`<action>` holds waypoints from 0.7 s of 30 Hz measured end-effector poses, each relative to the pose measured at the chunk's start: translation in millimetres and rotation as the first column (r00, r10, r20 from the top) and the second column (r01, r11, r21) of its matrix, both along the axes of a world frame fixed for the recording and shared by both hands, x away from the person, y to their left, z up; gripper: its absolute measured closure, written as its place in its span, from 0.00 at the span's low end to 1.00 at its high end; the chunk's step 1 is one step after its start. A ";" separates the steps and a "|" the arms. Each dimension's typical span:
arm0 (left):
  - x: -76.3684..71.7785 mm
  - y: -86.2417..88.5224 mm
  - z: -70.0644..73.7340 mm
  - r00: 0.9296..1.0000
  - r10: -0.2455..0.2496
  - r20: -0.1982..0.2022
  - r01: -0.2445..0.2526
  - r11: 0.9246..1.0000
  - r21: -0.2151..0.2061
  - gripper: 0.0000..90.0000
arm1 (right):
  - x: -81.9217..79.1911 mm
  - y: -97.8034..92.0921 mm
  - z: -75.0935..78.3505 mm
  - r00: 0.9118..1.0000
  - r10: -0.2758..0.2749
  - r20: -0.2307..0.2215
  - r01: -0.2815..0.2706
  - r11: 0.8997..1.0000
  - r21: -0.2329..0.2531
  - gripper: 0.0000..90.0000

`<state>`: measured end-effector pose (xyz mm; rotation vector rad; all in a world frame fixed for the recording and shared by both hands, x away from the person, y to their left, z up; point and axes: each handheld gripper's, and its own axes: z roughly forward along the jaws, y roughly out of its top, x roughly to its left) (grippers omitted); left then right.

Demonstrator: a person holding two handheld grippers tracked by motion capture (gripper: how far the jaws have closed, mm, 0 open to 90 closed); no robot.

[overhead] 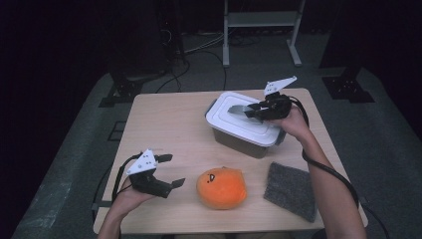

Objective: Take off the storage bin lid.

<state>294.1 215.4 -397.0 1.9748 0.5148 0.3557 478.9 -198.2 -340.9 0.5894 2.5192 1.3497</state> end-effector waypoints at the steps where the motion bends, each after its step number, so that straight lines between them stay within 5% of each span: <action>1: 0.0 -0.2 0.1 1.000 -0.001 -0.001 0.001 1.000 0.000 0.09 | -0.4 0.5 0.0 1.000 0.004 0.003 -0.004 1.000 -0.002 0.73; 21: -0.7 4.2 1.8 1.000 0.012 0.004 -0.012 1.000 -0.013 0.09 | -11.1 24.0 1.5 0.996 0.093 -0.003 -0.093 0.996 -0.016 0.73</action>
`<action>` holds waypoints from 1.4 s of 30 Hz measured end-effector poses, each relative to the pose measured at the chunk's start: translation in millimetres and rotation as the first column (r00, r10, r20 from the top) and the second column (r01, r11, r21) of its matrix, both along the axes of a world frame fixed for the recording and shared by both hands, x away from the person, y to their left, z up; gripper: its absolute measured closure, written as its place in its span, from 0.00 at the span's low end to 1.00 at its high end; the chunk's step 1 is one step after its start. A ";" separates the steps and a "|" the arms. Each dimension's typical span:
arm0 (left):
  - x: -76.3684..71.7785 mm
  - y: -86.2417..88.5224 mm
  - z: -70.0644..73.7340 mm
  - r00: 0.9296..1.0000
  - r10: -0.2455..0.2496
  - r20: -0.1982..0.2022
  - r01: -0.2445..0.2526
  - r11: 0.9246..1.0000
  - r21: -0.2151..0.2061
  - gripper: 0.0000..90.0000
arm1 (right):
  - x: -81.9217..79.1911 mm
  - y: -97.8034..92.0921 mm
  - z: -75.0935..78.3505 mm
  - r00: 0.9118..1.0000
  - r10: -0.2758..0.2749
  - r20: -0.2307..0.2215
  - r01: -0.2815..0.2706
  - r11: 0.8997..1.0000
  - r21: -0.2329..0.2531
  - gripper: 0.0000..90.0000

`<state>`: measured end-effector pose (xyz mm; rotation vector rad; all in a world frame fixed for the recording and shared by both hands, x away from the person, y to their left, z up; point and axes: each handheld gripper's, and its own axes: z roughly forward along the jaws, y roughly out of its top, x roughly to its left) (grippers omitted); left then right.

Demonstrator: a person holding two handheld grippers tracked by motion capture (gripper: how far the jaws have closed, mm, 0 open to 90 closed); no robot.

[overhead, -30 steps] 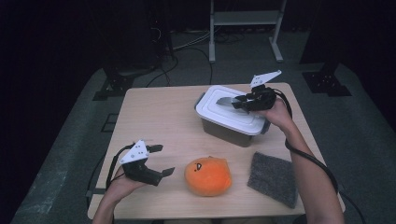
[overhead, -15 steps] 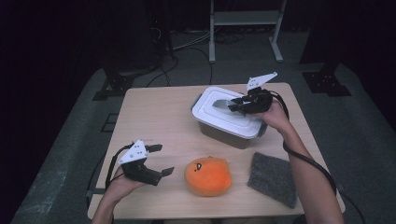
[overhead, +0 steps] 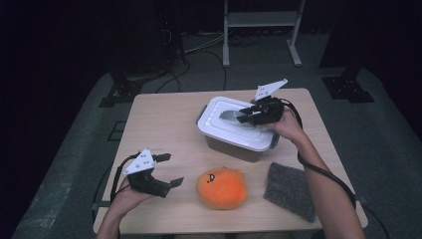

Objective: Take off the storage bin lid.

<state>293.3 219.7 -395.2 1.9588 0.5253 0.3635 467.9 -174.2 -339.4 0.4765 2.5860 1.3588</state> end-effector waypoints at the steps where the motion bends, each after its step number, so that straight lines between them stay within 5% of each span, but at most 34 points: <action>1: 0.0 0.1 0.1 1.000 0.000 0.000 0.000 1.000 0.000 0.09 | -0.8 1.3 0.2 1.000 0.003 0.000 -0.003 1.000 -0.001 0.73; 12: -0.6 1.6 1.1 1.000 0.004 0.007 -0.004 1.000 -0.003 0.09 | -9.5 20.5 0.7 0.998 0.062 0.007 -0.062 0.998 -0.008 0.73; 42: 0.1 10.9 -0.4 0.999 0.032 -0.003 -0.032 0.999 -0.003 0.08 | -21.4 43.8 0.4 0.993 0.114 0.008 -0.114 0.993 -0.010 0.73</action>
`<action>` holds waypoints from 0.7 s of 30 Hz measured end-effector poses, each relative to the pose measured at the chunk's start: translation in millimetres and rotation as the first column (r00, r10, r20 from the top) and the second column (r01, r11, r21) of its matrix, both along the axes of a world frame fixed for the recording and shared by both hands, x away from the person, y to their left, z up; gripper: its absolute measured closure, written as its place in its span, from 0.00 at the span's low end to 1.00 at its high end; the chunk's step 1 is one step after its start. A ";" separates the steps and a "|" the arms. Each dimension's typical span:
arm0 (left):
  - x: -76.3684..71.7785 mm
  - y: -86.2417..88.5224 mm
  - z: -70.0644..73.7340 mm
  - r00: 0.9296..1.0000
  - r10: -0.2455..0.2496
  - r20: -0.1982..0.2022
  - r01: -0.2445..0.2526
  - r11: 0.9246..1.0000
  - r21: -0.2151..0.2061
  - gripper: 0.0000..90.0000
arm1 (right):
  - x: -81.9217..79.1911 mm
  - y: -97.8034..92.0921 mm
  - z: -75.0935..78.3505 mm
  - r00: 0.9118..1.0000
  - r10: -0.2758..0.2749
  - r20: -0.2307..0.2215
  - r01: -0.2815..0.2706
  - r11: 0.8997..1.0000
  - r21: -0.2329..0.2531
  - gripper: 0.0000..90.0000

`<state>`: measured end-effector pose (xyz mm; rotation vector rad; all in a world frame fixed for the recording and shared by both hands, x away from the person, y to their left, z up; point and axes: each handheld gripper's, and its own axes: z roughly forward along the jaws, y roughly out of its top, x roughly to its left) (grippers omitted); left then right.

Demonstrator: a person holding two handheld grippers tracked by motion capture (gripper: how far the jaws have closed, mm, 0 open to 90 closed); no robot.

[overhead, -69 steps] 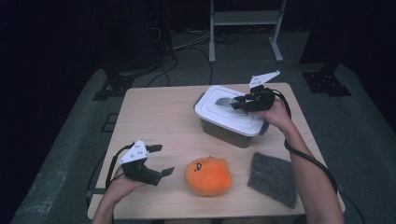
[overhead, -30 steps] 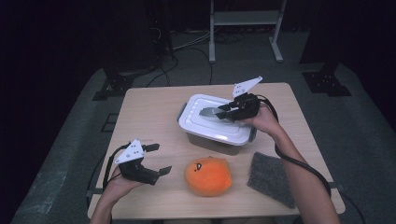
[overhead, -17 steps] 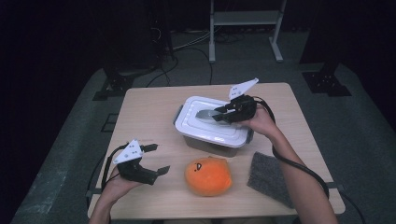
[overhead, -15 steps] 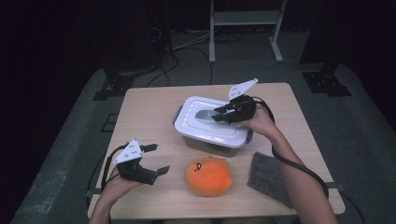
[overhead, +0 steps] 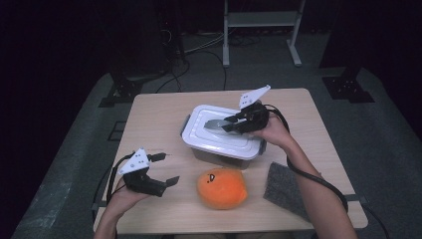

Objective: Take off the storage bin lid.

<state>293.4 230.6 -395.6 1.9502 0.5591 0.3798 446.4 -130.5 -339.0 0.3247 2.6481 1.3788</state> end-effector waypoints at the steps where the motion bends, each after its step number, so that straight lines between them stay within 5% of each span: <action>1: -0.1 -0.4 -0.3 1.000 0.001 -0.001 -0.001 1.000 -0.002 0.08 | -0.1 0.5 0.1 1.000 0.004 0.003 -0.004 1.000 -0.002 0.73; 21: 0.0 -1.1 -0.7 1.000 -0.001 -0.002 0.001 1.000 -0.006 0.08 | -2.3 0.6 0.7 1.000 -0.026 -0.001 0.026 1.000 -0.004 0.73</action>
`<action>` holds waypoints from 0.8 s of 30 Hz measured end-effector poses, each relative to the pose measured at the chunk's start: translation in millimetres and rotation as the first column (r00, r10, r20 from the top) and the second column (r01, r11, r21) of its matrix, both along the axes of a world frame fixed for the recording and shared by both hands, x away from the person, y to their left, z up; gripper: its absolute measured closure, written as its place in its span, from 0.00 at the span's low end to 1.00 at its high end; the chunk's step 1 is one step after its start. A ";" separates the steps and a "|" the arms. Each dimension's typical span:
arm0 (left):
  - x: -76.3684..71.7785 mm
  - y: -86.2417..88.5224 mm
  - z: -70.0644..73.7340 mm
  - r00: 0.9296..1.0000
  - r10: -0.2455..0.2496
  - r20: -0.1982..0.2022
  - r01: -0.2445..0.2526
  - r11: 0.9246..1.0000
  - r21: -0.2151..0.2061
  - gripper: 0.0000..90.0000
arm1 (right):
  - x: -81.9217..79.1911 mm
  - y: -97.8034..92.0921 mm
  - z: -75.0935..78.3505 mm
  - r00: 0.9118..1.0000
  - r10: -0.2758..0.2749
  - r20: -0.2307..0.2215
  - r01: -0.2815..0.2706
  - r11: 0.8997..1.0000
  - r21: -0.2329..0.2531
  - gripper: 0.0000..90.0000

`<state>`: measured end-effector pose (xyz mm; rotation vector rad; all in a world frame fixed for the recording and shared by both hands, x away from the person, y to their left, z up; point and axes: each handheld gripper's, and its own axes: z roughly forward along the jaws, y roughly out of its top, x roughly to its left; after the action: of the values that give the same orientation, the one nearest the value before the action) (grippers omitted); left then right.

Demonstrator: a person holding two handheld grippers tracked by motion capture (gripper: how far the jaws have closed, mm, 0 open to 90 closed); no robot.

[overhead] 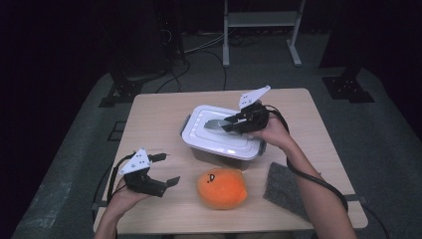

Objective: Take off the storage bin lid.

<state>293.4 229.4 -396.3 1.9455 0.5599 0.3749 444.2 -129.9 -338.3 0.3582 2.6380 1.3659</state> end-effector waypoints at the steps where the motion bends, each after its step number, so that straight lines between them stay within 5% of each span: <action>1: 0.0 0.2 0.0 1.000 0.001 0.000 -0.001 1.000 -0.001 0.08 | 0.0 -0.3 0.0 1.000 -0.003 -0.002 0.003 1.000 0.004 0.73; 12: 0.1 2.5 -0.1 1.000 0.005 0.001 -0.005 1.000 -0.003 0.08 | -5.6 -11.7 18.1 1.000 -0.018 0.022 0.017 0.998 0.055 0.73; 24: 0.0 2.1 -0.5 1.000 0.010 0.002 -0.010 1.000 -0.001 0.08 | -31.8 -50.8 44.6 0.997 -0.051 0.059 0.047 0.997 0.065 0.73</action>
<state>293.4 231.5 -396.9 1.9414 0.5685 0.3830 412.4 -180.7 -293.7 0.3807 2.5243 1.4253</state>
